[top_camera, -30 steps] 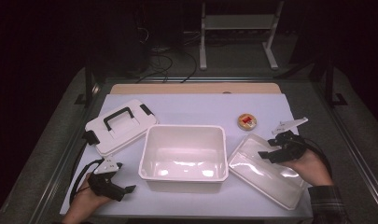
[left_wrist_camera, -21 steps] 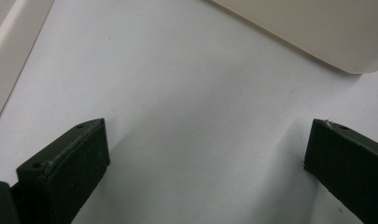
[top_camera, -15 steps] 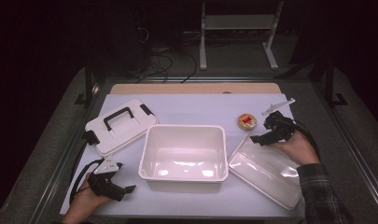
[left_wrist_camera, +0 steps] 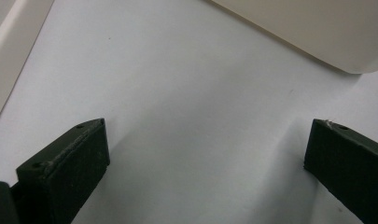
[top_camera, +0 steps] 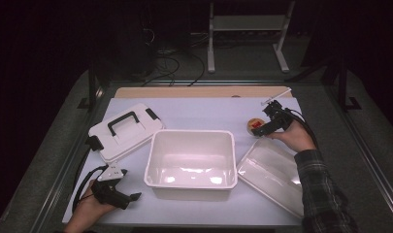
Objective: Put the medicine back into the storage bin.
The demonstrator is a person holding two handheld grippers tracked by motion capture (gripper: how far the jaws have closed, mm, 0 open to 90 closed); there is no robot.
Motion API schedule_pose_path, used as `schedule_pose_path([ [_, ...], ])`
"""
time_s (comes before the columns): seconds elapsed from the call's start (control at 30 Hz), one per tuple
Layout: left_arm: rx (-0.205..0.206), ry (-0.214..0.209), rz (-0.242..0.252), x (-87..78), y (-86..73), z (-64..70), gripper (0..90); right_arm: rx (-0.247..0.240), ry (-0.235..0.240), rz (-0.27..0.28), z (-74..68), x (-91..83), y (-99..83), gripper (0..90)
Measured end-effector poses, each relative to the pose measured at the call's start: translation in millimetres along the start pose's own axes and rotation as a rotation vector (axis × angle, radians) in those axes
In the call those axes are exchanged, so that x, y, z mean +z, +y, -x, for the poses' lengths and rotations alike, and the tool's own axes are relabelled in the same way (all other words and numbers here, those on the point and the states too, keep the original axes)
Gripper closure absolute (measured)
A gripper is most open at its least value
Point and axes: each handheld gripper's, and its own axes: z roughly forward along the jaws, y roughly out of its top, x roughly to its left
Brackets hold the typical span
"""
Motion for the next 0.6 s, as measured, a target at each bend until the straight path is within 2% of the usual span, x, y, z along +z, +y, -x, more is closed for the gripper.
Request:
schedule_pose_path([
  [0.03, 0.0, 0.0, 0.0, 0.0, 0.0, 0.0, 0.0, 0.007, 0.0, 0.002, 2.0, 3.1, 1.9, 3.3],
  [0.13, 0.0, 0.0, 0.0, 0.0, 0.0, 0.0, 0.0, 0.021, -0.009, -0.043, 9.5, 16.6, 10.3, 3.1],
  [0.2, 0.0, 0.0, 0.0, 0.0, 0.0, 0.0, 0.0, 0.034, 0.003, -0.042, 12.7, 22.4, 13.3, 3.1],
  [0.23, 0.0, 0.0, 0.0, 0.0, 0.0, 0.0, 0.0, 0.034, 0.003, -0.042, 12.7, 22.4, 13.3, 3.1],
  [0.33, 0.0, 0.0, 0.0, 0.0, 0.0, 0.0, 0.0, 0.043, -0.002, -0.096, 16.2, 36.1, 20.2, 3.1],
  [0.5, 0.0, 0.0, 0.0, 0.0, 0.0, 0.0, 0.0, 0.052, 0.007, -0.128, 19.5, 48.1, 23.4, 4.4],
  [0.6, 0.0, 0.0, 0.0, 0.0, 0.0, 0.0, 0.0, 0.05, -0.016, -0.164, 19.9, 56.5, 24.6, 4.4],
])
